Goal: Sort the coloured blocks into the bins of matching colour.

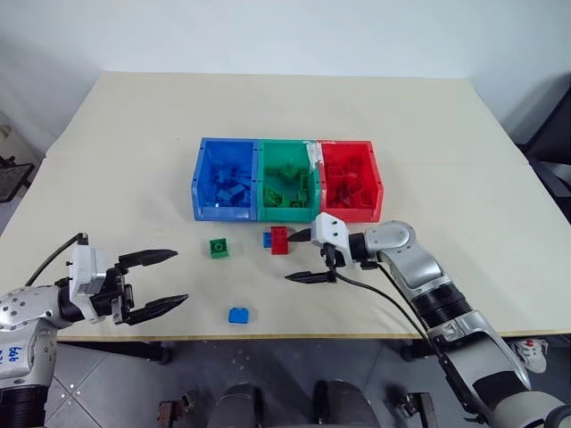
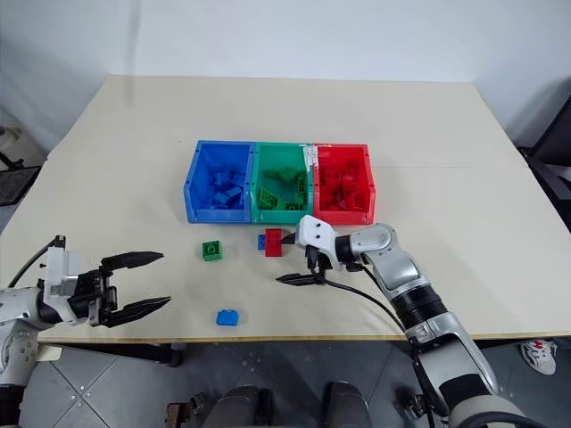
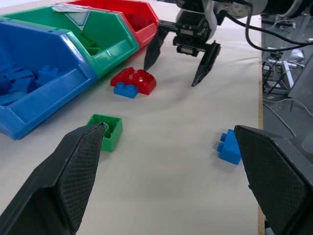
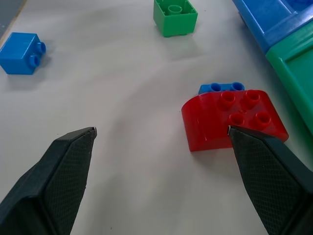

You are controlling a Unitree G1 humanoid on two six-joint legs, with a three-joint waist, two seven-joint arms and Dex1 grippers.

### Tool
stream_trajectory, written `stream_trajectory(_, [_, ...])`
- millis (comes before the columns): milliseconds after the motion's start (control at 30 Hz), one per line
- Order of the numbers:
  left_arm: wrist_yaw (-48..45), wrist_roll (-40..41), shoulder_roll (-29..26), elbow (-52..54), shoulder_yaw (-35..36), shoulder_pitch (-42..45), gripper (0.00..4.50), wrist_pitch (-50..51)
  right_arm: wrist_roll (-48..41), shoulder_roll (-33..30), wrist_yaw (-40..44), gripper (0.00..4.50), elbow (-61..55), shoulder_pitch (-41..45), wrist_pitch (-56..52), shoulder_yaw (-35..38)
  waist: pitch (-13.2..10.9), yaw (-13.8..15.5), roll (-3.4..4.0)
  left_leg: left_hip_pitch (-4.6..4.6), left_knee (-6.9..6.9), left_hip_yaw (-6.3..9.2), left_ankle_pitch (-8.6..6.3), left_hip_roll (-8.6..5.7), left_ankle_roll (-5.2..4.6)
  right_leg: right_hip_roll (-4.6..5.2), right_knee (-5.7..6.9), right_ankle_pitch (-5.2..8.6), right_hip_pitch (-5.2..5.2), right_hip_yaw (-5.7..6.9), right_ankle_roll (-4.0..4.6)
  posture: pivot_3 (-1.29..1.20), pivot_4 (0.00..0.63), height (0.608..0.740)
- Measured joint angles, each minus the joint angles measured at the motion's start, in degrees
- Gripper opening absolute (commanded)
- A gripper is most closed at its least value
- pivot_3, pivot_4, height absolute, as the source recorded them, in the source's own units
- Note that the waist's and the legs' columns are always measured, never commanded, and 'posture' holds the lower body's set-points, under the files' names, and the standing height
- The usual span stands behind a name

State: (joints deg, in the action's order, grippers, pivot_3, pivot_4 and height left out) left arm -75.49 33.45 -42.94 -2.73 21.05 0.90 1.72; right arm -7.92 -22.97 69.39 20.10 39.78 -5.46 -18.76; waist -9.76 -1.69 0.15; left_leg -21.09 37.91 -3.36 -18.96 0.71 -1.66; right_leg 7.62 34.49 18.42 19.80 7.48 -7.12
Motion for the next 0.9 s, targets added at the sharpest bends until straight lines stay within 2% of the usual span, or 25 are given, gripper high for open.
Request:
stream_trajectory(200, [0.48, 0.02, 0.09, 0.08, 0.05, 0.02, 4.5, -0.01, -0.41, 0.48, 0.09, 4.48, 0.48, 0.47, 0.61, 1.17, 0.0, -0.05, 0.01, 0.0, 0.0, -0.01, 0.0, 0.0, 0.01, 0.0, 0.0, 0.0, 0.02, 0.0, 0.0, 0.0, 0.15, 0.74])
stream_trajectory(433, [1.07, 0.02, 1.29, 0.06, 0.07, 0.71, 4.5, -0.44, 1.35, 4.83, -2.87, 4.48, 8.9, 5.68, 4.31, 1.26, 0.0, -0.22, 0.01, 0.0, -0.01, -0.02, -0.01, 0.01, 0.03, -0.04, 0.25, 0.0, 0.14, 0.0, 0.0, 0.0, 0.15, 0.74])
stream_trajectory(633, [1.41, 0.02, 1.39, 0.04, 0.06, 0.76, 4.5, -0.58, 3.44, 7.25, -4.09, 4.48, 14.99, 6.69, 7.61, 1.22, -0.01, -0.12, 0.01, -0.01, -0.01, -0.02, -0.01, -0.03, 0.02, -0.06, 0.27, 0.0, 0.16, -0.02, 0.0, 0.0, 0.15, 0.74])
stream_trajectory(767, [1.61, 0.01, 1.42, 0.04, 0.06, 0.76, 4.5, -0.71, 3.57, 7.07, -2.23, 4.48, 14.57, 6.48, 7.73, 1.13, -0.01, -0.2, 0.01, 0.0, -0.01, -0.01, -0.01, -0.01, 0.02, -0.06, 0.27, 0.0, 0.16, -0.03, 0.0, 0.0, 0.15, 0.74])
stream_trajectory(900, [2.0, 0.0, 1.6, 0.02, 0.06, 0.76, 4.5, -1.09, 3.27, 3.77, 2.38, 4.48, 7.13, 2.93, 5.33, 0.23, 0.0, 0.05, 0.0, -0.01, -0.01, 0.05, -0.02, -0.03, 0.01, 0.0, 0.26, 0.0, 0.12, -0.03, 0.0, 0.0, 0.15, 0.74])
